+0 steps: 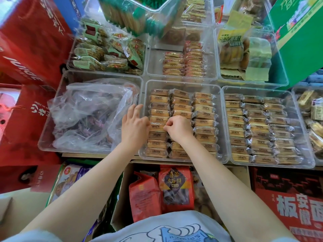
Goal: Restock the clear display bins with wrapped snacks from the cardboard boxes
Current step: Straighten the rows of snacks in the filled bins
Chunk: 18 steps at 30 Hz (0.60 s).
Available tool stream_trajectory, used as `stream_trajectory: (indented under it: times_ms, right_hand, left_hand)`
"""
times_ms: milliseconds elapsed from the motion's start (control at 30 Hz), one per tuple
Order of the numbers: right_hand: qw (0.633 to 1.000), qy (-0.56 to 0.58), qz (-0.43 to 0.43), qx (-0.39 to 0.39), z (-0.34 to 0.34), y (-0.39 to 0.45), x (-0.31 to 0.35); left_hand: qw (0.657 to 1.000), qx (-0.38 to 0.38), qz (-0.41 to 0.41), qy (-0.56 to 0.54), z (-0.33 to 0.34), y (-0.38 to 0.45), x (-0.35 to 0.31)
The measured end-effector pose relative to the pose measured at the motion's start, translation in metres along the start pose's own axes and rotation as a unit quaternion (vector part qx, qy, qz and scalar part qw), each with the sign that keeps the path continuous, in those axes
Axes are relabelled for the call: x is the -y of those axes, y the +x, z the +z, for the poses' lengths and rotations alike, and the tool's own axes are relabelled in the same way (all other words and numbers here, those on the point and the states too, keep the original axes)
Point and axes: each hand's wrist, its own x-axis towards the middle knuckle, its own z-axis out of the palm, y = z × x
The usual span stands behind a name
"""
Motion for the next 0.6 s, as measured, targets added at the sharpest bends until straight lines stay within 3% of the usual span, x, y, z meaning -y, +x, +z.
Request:
stream_trajectory:
  times_ms: [400,600]
  right_hand:
    - [0.998,-0.049,-0.019,0.023,-0.004,-0.015,-0.012]
    - [0.993,-0.099,-0.063,-0.010,0.005,-0.020,-0.014]
  left_hand:
    - [0.999,0.028,-0.007,0.016,0.001,0.001,-0.001]
    - [0.999,0.033,-0.009,-0.002,-0.002,0.001,-0.002]
